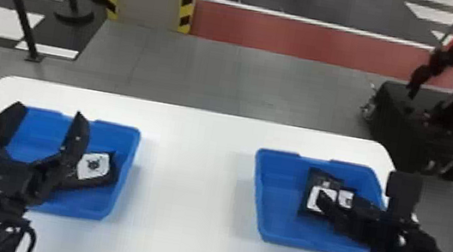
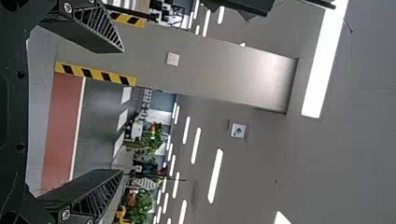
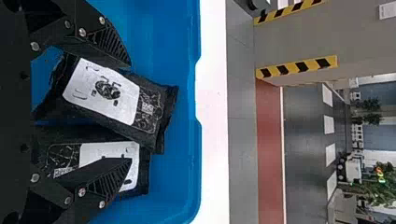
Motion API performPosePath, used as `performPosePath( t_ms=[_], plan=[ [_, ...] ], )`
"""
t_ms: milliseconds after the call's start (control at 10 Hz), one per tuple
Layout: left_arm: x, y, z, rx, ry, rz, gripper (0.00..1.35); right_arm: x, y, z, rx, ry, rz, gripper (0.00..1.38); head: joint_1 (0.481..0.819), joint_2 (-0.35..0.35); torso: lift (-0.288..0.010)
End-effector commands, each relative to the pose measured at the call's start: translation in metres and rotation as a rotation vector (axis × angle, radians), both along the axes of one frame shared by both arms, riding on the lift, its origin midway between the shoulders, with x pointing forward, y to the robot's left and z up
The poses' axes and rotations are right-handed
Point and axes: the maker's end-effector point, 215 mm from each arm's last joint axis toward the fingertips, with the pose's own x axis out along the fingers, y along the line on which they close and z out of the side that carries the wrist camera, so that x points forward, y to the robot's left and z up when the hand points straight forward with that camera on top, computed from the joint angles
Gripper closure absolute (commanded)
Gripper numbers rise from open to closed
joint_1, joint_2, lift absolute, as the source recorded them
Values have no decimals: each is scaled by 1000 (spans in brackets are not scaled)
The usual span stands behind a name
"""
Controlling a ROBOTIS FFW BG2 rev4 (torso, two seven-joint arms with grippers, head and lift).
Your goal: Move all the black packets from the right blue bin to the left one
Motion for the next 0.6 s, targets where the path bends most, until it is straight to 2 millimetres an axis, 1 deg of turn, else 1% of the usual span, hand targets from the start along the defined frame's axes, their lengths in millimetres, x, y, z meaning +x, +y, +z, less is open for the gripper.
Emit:
performPosePath(
  t_ms=[0, 100, 200, 300, 400, 500],
  plan=[
    [1, -2, -2, 4, 18, -6, 108, 1, 3, -7, 12, 25, 2, 331, 695, -91, -110],
    [2, -3, -3, 4, 22, -8, 108, 5, 7, -11, 18, 35, 7, 331, 695, -90, -110],
    [2, -3, -2, 6, 22, -9, 110, 10, 12, -19, 30, 53, 20, 331, 695, -88, -110],
    [2, -3, -3, 5, 25, -9, 110, 14, 20, -22, 33, 61, 41, 331, 695, -82, -110],
    [2, -3, -2, 6, 22, -9, 110, 14, 27, -23, 42, 64, 46, 331, 695, -78, -110],
    [2, -3, -3, 4, 25, -9, 110, 13, 28, -26, 45, 74, 42, 331, 695, -69, -110]
  ],
)
